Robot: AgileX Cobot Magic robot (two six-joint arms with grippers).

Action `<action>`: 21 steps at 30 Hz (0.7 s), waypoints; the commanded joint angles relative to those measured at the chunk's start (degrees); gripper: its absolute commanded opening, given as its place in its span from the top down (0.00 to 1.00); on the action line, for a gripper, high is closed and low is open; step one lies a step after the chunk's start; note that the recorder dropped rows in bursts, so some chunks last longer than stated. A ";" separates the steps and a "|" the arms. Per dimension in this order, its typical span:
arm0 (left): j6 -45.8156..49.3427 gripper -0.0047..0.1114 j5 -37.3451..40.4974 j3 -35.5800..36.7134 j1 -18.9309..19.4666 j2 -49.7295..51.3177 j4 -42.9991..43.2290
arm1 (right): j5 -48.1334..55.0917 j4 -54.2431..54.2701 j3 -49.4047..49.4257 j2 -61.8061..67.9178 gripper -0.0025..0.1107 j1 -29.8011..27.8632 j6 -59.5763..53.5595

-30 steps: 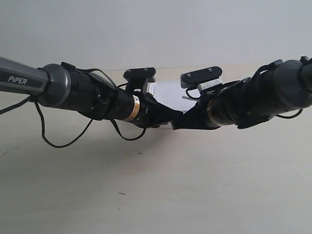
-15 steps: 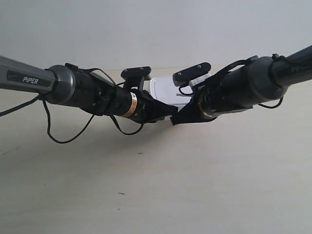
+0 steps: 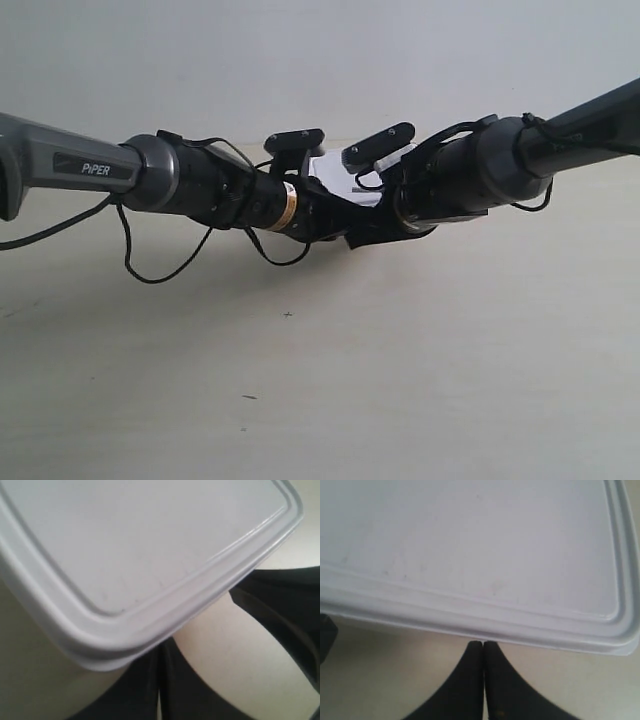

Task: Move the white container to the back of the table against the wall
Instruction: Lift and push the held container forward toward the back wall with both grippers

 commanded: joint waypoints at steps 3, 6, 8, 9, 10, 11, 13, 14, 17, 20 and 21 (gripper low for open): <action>-0.55 0.96 0.48 -2.04 1.12 0.78 0.06 | 0.60 0.43 -2.75 1.12 0.98 -1.04 -1.21; -1.47 0.96 0.38 -2.56 1.94 1.36 0.06 | 0.60 2.27 -4.16 1.70 0.98 -1.77 -2.79; -1.70 0.96 0.27 -2.95 2.48 1.89 0.06 | -0.05 4.36 -4.81 2.24 0.98 -2.23 -5.36; -1.82 0.96 -0.14 -3.29 2.88 2.12 0.06 | -0.46 4.90 -4.99 2.37 0.98 -2.23 -6.28; -1.94 0.96 -0.46 -3.57 2.97 2.37 0.06 | -0.46 5.04 -5.35 2.72 0.98 -2.23 -7.15; -1.94 0.96 -0.46 -3.75 2.97 2.67 0.06 | -0.46 5.58 -5.46 2.93 0.98 -2.23 -8.14; -1.94 0.96 -0.46 -4.37 3.15 3.10 0.06 | -0.92 5.57 -5.96 3.46 0.98 -2.23 -8.10; -1.94 0.96 -0.46 -4.66 3.30 3.38 0.06 | -0.92 5.57 -6.27 3.73 0.98 -2.23 -8.10; -1.94 0.96 -0.46 -5.93 3.44 4.03 0.06 | -0.92 5.57 -7.42 4.63 0.98 -2.23 -8.72; -2.04 0.96 -0.46 -6.64 3.53 4.27 0.06 | -2.09 5.43 -8.10 4.91 0.98 -2.23 -9.15; -2.04 0.96 -0.36 -6.94 3.53 4.29 0.06 | -2.20 5.43 -8.42 4.91 0.98 -2.23 -9.25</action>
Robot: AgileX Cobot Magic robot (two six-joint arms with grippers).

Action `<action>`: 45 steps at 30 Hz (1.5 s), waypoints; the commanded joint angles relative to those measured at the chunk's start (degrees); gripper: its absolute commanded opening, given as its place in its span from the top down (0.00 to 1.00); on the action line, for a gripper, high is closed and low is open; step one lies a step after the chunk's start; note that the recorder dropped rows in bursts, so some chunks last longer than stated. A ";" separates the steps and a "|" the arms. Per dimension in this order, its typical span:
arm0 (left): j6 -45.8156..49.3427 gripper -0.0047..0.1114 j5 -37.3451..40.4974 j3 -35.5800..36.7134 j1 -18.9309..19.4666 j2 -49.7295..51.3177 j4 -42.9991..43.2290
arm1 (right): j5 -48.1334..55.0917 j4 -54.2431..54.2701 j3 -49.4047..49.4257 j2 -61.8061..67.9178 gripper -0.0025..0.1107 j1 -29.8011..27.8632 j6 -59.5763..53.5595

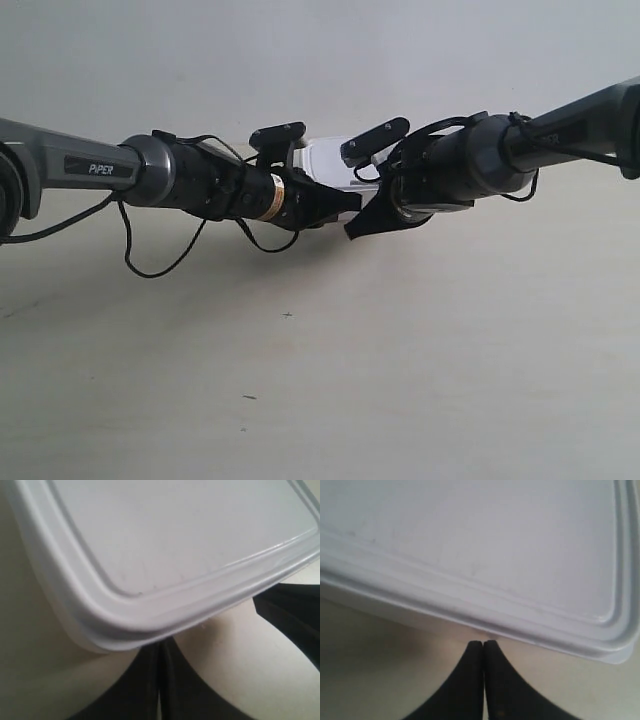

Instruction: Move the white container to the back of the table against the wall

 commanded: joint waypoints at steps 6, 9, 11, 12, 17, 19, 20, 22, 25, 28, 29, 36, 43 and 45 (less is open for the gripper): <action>-0.40 0.96 1.03 -2.23 0.91 0.07 0.06 | -3.96 0.23 -2.35 0.16 0.98 -0.32 -1.37; -0.76 0.96 -3.82 -2.23 2.01 0.07 0.06 | -5.11 0.23 -3.30 0.38 0.98 -0.32 -1.37; -1.54 0.96 -11.78 -2.12 2.03 -0.57 0.06 | -5.11 1.75 -4.41 1.04 0.98 -0.32 -1.52; -1.54 0.96 -13.28 -1.74 2.03 -1.09 0.06 | -5.24 1.75 -4.73 1.31 0.98 -0.32 -1.52; -1.53 0.96 -12.34 9.35 1.81 -11.27 0.06 | -7.38 1.28 -6.37 2.09 0.98 -0.32 -2.86; -0.61 0.96 -10.04 16.13 1.56 -16.55 0.06 | -8.95 1.06 -6.37 2.09 0.98 -0.32 -2.86; 0.67 0.96 -7.12 20.01 1.04 -20.38 0.06 | -9.88 1.06 -6.37 2.09 0.98 -0.32 -2.86; 2.04 0.96 -1.60 27.49 -0.73 -26.67 0.06 | -11.25 1.06 -6.37 2.09 0.98 -0.32 -2.86; 3.62 0.96 3.77 34.37 -3.46 -33.13 0.06 | -12.50 1.06 -6.37 2.09 0.98 -0.32 -2.86; 4.42 0.96 8.39 40.89 -6.73 -40.41 0.06 | -12.02 1.06 -7.47 2.55 0.98 -0.32 -2.86; 4.42 0.96 9.97 43.16 -7.91 -42.90 0.06 | -11.69 1.06 -8.09 2.89 0.98 -0.32 -2.86; 4.42 0.96 16.51 57.15 -14.77 -59.23 0.06 | -11.21 1.02 -10.71 5.07 0.98 -0.32 -2.86; 2.22 0.96 17.45 69.33 -19.24 -75.35 0.06 | -9.58 1.02 -13.10 5.81 0.98 -0.32 -4.23; 1.39 0.96 17.45 72.51 -20.07 -79.77 0.06 | -8.26 1.02 -14.07 6.38 0.98 -0.32 -4.36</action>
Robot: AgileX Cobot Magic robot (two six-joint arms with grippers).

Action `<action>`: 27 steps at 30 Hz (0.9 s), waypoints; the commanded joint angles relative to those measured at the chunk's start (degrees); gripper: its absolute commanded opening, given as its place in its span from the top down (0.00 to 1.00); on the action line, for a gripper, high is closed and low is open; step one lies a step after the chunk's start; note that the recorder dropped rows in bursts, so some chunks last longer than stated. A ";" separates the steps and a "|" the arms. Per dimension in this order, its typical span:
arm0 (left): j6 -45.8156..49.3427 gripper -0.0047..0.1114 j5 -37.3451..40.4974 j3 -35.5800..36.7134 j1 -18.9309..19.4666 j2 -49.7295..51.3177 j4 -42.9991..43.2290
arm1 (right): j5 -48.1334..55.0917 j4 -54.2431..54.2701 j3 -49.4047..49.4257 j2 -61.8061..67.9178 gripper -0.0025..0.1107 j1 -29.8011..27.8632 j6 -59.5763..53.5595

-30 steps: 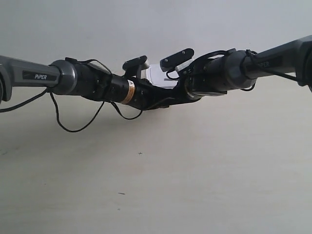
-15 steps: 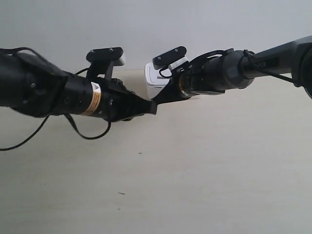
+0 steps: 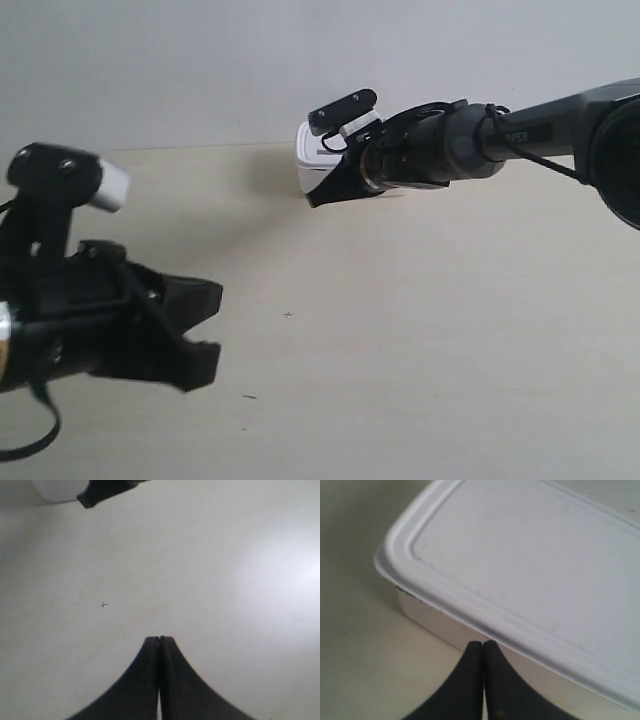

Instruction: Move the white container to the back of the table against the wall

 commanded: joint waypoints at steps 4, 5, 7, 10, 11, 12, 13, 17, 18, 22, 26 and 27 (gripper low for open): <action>-2.57 0.96 -2.05 10.57 -2.21 -16.82 -2.67 | 3.02 -0.26 -3.51 2.00 0.98 0.03 -1.15; -3.17 0.96 -3.20 11.82 -2.21 -19.04 -2.67 | 3.02 -0.26 -3.63 2.08 0.98 0.03 -1.25; -4.02 0.96 -4.48 13.92 -2.21 -23.30 -2.67 | 3.19 -0.26 -4.22 2.39 0.98 0.03 -1.63; -4.47 0.96 -5.68 18.55 -2.21 -31.47 -4.10 | 3.42 0.10 -5.67 3.61 0.98 0.03 -2.05; -4.63 0.96 -6.47 19.27 -2.21 -32.91 -4.18 | 3.43 0.23 -5.98 4.09 0.98 0.03 -2.05; -5.62 0.96 -8.32 20.16 -2.21 -35.37 -4.18 | 3.66 0.40 -6.64 4.65 0.98 0.03 -2.05; -5.82 0.96 -9.69 20.66 -2.21 -36.42 -4.18 | 4.08 0.40 -6.93 4.92 0.98 0.03 -2.05; -5.82 0.96 -15.70 21.42 -2.21 -41.58 -6.17 | 4.93 0.28 -9.53 5.45 0.98 0.03 -2.49; -5.82 0.96 -15.81 21.51 -2.21 -42.20 -6.15 | 5.25 0.28 -10.29 5.72 0.98 0.03 -2.49; -5.82 0.96 -15.62 22.53 -2.21 -45.10 -6.03 | 6.52 0.28 -12.72 6.81 0.98 0.03 -2.49; -5.82 0.96 -15.05 23.48 -2.21 -47.13 -6.27 | 6.55 -1.31 -13.13 6.95 0.98 0.03 -2.49; -5.82 0.96 -15.05 23.61 -2.21 -47.39 -6.27 | 6.82 -1.31 -13.13 6.95 0.98 0.03 -2.49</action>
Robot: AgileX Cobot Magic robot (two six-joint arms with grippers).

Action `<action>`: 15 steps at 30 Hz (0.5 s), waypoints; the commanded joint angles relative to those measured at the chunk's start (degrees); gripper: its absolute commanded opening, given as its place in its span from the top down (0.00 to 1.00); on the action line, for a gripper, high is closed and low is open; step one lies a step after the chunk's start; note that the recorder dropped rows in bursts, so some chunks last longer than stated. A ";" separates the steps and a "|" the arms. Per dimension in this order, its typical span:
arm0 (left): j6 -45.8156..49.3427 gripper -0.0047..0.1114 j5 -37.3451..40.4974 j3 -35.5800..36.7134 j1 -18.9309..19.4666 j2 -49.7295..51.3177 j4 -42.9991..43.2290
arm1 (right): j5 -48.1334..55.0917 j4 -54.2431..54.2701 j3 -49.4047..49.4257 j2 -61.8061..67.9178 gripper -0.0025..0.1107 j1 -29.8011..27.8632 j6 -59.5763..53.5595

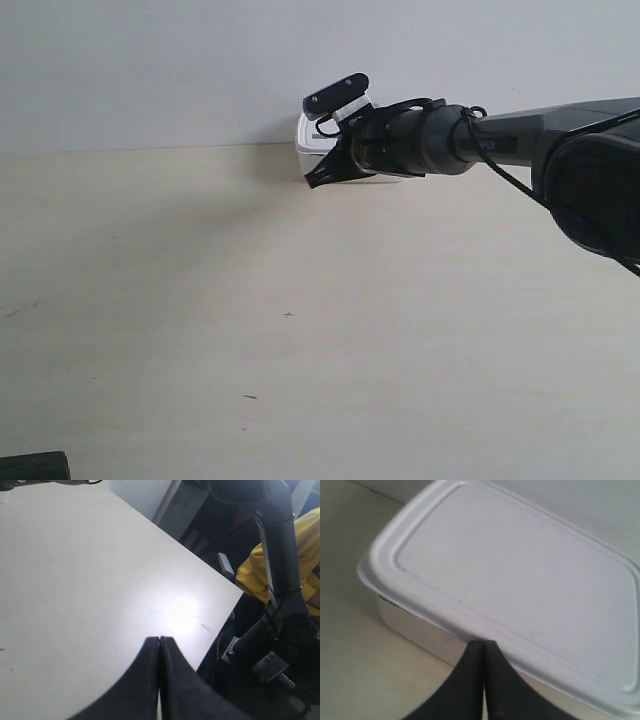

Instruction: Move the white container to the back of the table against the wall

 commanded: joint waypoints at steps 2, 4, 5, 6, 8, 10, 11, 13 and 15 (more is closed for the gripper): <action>-0.28 0.96 0.75 0.42 -0.28 -1.46 -0.68 | 0.66 -1.14 -0.56 0.13 0.98 -0.22 -0.25; -0.28 0.96 0.75 0.55 -0.28 -1.69 -0.68 | 0.92 -0.54 -0.56 0.13 0.98 -0.48 -0.25; -0.28 0.96 0.75 0.55 -0.28 -1.80 -0.68 | 0.92 -0.43 -0.56 0.13 0.98 -0.67 -0.25; -0.28 0.96 0.75 0.55 -0.28 -1.80 -0.68 | 1.07 -0.43 -0.56 0.13 0.98 -0.81 0.24; -0.28 0.96 0.64 0.59 -0.28 -1.78 -0.68 | 1.45 -0.28 -0.56 0.13 0.98 -0.81 0.21; -0.28 0.96 0.64 0.59 -0.28 -1.78 -0.68 | 1.30 0.91 -0.56 0.13 0.98 -0.81 0.21; -0.28 0.96 0.64 0.59 -0.28 -1.78 -0.58 | 1.30 1.58 -0.56 0.13 0.98 -0.81 0.03; -0.28 0.96 0.75 0.59 -0.28 -1.78 -0.58 | 1.30 3.77 -0.56 0.13 0.98 -0.70 -1.63; -0.28 0.96 1.04 0.59 -0.28 -1.78 -0.58 | 1.64 6.44 -0.56 0.13 0.98 -0.69 -4.43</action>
